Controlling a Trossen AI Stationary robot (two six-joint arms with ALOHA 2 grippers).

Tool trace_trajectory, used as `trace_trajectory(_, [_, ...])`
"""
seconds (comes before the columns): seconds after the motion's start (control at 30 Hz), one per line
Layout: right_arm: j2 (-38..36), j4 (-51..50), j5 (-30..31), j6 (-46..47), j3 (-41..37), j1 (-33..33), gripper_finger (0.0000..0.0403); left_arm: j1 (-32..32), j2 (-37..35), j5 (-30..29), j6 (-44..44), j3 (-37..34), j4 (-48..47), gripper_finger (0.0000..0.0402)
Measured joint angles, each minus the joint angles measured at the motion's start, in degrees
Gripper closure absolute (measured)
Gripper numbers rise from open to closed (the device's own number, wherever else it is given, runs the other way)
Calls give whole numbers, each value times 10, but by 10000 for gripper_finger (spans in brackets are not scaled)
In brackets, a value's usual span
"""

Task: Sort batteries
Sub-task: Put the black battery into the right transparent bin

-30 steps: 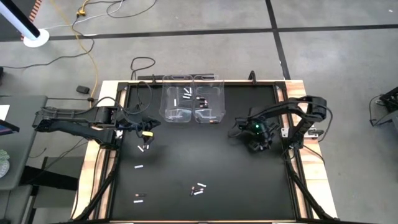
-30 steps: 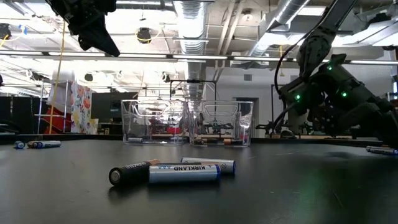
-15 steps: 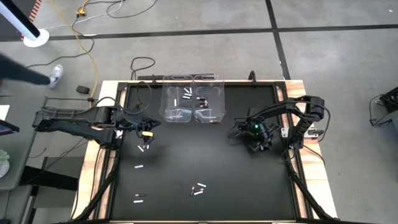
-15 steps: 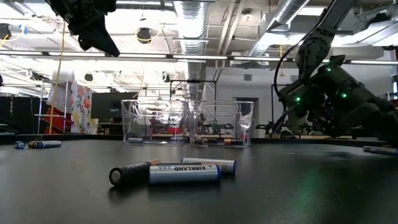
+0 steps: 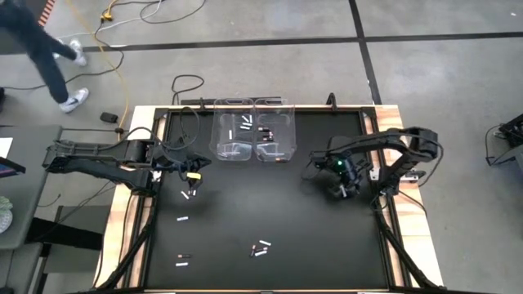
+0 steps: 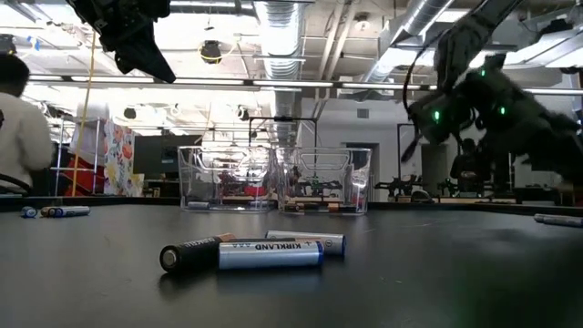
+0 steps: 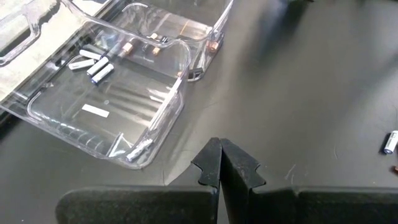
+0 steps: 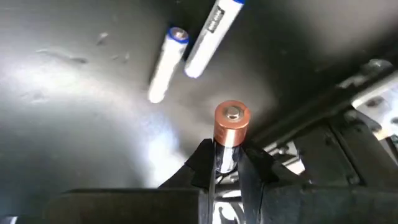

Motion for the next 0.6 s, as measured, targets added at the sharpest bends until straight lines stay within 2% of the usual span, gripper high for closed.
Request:
trace_trajectory(0.2, [-87, -19, 5, 67, 63, 22, 346, 0, 0, 0, 0, 0, 0, 401])
trace_trajectory(0.33, [-126, -11, 42, 128, 142, 27, 346, 0, 0, 0, 0, 0, 0, 401])
trace_trajectory(0.47, [-122, 32, 103, 146, 246, 24, 346, 0, 0, 0, 0, 0, 0, 401])
trace_trajectory(0.6, [-72, 83, 148, 110, 367, 24, 346, 0, 0, 0, 0, 0, 0, 401])
